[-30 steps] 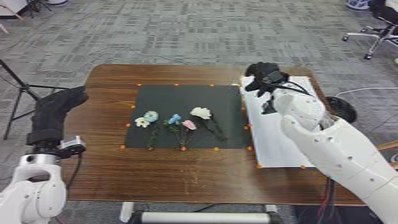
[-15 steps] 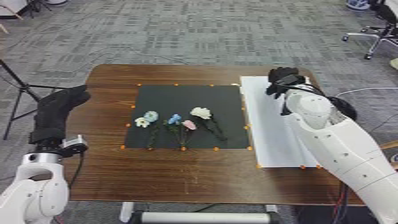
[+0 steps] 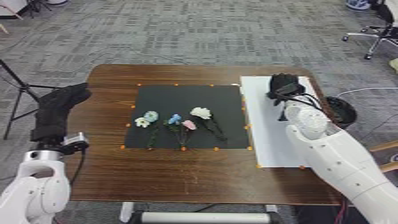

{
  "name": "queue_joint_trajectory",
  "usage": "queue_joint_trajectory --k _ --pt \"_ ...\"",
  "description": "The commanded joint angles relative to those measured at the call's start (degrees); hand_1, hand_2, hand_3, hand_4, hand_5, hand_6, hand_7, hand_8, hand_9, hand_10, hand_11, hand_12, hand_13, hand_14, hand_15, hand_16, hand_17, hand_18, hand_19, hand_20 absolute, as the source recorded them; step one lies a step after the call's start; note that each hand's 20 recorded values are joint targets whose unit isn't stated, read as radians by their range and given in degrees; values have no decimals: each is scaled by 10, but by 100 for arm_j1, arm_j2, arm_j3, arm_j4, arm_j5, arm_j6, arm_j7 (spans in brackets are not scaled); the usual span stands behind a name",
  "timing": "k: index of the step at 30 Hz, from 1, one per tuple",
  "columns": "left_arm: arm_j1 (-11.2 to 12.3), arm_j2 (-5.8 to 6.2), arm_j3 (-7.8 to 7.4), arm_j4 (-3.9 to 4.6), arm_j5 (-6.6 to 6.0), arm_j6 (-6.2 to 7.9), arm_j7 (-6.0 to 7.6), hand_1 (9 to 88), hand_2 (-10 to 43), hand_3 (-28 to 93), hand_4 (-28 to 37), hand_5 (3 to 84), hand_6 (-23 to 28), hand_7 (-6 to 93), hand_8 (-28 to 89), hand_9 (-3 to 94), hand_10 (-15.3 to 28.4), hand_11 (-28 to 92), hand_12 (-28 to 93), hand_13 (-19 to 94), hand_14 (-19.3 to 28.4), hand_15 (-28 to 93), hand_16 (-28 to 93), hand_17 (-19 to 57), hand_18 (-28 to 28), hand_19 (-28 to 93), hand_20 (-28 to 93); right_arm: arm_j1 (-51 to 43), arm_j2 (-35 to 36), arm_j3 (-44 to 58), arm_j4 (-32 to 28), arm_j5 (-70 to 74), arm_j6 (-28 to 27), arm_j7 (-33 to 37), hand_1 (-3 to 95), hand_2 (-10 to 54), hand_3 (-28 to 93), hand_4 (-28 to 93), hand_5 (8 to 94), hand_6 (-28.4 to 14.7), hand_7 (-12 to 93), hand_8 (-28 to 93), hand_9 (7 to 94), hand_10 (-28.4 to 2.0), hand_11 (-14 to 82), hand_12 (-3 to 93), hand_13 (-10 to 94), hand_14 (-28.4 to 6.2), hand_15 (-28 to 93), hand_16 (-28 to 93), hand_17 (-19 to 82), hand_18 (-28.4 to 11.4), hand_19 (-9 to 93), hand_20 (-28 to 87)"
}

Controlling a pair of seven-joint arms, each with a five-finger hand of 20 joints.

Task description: Arrange flowers

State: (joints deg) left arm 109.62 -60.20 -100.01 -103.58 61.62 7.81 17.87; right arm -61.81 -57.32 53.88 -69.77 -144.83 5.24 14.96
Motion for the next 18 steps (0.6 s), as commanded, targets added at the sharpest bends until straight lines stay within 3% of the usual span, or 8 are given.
queue_joint_trajectory --k 1,4,9,18 --pt "-17 6 13 -14 -26 -28 19 248 129 694 -283 550 22 163 -77 537 149 215 140 420 179 224 4 61 136 154 186 41 122 -386 10 140 470 -123 578 -95 556 -171 746 33 221 35 840 -99 101 277 714 -103 508 332 330 -214 716 573" --pt "-26 22 5 -27 -21 -15 11 249 130 693 -283 548 22 163 -77 537 148 215 140 420 179 224 4 61 136 154 186 190 376 -648 -296 512 701 -42 589 -95 554 -171 771 33 223 46 867 -99 98 290 727 -100 512 337 338 -216 722 577" --pt "-1 79 -36 -61 -29 -9 24 249 131 693 -283 549 23 163 -78 537 148 215 140 420 179 225 4 61 136 155 187 496 1046 -1138 -1424 1280 1107 258 591 -95 558 -164 784 31 221 49 876 -103 98 293 730 -100 513 342 340 -217 726 581" --pt "126 89 -151 -139 -28 4 9 249 130 693 -283 551 22 164 -77 540 148 215 141 421 179 225 4 61 136 155 186 629 1731 -1758 -2832 2081 357 206 596 -95 552 -154 794 27 211 55 879 -105 90 296 727 -102 515 349 341 -218 727 583"
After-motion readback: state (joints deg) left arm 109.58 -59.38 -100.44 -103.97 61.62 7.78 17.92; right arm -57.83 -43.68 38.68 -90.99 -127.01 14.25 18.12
